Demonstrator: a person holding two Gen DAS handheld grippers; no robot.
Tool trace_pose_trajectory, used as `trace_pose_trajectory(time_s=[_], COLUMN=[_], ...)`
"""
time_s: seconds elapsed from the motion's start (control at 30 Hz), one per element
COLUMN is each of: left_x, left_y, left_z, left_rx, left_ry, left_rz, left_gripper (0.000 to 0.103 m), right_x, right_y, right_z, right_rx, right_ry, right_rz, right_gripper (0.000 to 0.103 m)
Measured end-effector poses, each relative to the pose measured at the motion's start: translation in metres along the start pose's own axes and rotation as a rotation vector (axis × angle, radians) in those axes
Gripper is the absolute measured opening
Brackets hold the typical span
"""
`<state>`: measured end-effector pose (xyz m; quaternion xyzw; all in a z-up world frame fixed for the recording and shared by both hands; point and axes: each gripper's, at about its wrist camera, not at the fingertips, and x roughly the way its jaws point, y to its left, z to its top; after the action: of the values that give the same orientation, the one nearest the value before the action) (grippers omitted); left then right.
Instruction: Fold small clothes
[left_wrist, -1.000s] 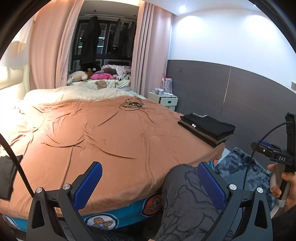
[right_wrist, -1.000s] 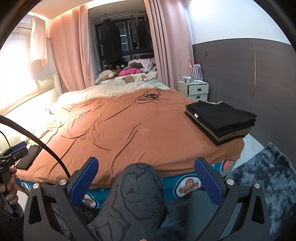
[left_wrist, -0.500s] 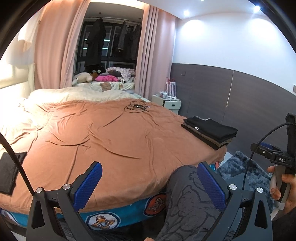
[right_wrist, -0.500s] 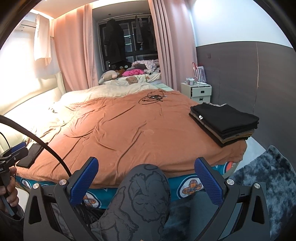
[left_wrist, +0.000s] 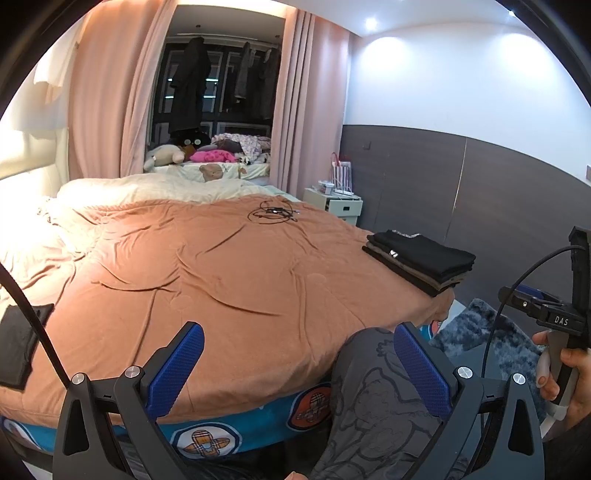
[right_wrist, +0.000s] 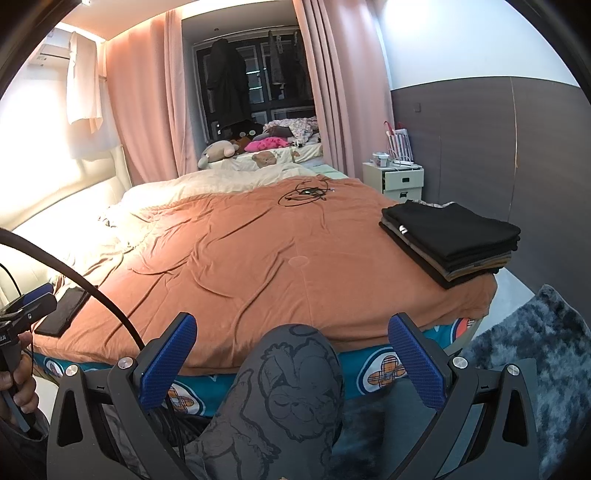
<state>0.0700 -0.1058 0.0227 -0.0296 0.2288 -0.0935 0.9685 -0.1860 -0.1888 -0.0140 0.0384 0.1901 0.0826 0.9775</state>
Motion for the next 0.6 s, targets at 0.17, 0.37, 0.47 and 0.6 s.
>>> trace_pose_trajectory(time_s=[0.17,0.37,0.47,0.6], left_x=[-0.001,-0.0011,-0.0007,-0.0011], left_y=[0.0004,0.0008,0.0011,0.0009], left_z=[0.0007,0.0007,0.0009,0.0001], left_rx=[-0.006,-0.017,-0.018,-0.019], left_ry=[0.0,0.005,0.007,0.006], left_rz=[0.0,0.005,0.008,0.012], left_gripper=[0.103,0.103,0.103,0.103], right_x=[-0.0005,-0.0002,0.0003,0.0009], right_y=[0.0014,0.0036,0.0063,0.0092], right_z=[-0.001,0.0008,0.0008,0.0007], right_rx=[0.002,-0.005,-0.004,-0.004], right_ry=[0.004,0.009,0.012,0.014], right_rz=[-0.002,-0.002,-0.001,-0.003], right_gripper=[0.103,0.103,0.103,0.103])
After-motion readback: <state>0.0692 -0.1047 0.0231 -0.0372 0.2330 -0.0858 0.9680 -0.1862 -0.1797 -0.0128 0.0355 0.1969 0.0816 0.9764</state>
